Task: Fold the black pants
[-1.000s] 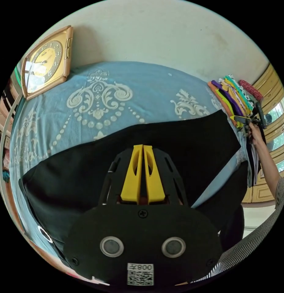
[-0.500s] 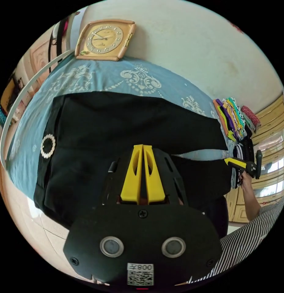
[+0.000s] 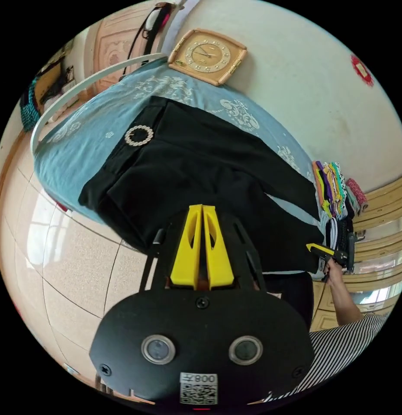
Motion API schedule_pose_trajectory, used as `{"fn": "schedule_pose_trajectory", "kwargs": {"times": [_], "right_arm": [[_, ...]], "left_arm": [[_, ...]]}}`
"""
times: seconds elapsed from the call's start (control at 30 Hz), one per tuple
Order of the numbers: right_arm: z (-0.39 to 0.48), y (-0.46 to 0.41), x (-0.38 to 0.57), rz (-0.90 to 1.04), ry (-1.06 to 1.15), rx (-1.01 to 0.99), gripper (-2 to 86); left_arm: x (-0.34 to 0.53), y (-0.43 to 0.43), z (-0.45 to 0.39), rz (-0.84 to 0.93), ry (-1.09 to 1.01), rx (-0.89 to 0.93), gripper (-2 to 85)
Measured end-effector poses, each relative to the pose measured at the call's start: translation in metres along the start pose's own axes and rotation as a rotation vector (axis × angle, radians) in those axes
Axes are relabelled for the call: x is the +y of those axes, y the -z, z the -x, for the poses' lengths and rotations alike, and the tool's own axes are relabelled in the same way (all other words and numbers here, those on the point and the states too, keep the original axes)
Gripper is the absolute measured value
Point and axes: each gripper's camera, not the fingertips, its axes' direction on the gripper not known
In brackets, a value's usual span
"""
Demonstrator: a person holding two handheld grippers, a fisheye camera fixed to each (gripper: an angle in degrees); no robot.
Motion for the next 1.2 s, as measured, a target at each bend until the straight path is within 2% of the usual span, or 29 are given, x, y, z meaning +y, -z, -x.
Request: {"fn": "schedule_pose_trajectory", "kwargs": {"times": [0.17,0.27,0.47,0.6,0.77,0.9,1.0,1.1,1.2], "right_arm": [[0.035,-0.015,0.015,0.041,0.006,-0.085,0.1],[0.055,-0.030,0.018,0.083,-0.003,-0.117,0.1],[0.089,-0.041,0.005,0.100,0.009,-0.157,0.1],[0.110,-0.048,-0.016,0.128,0.031,-0.170,0.1],[0.131,-0.040,-0.059,0.064,0.064,-0.197,0.0],[0.146,-0.030,-0.134,-0.021,0.115,-0.184,0.1],[0.160,-0.024,-0.200,-0.082,0.173,-0.167,0.4],[0.172,-0.023,-0.265,-0.116,0.203,-0.108,1.0],[0.179,-0.024,-0.318,-0.137,0.229,-0.085,3.2]], "left_arm": [[0.072,0.007,0.110,-0.062,0.314,0.070,4.4],[0.094,-0.001,0.153,-0.080,0.419,0.150,6.7],[0.093,-0.016,0.211,-0.154,0.531,0.271,6.7],[0.084,-0.035,0.240,-0.110,0.586,0.254,2.2],[0.093,-0.045,0.266,-0.123,0.523,0.247,0.7],[0.101,-0.043,0.282,-0.169,0.521,0.262,0.8],[0.099,-0.024,0.288,-0.262,0.497,0.142,1.7],[0.064,-0.017,0.281,-0.279,0.329,0.132,4.5],[0.002,-0.032,0.263,-0.221,0.129,0.138,7.6]]}}
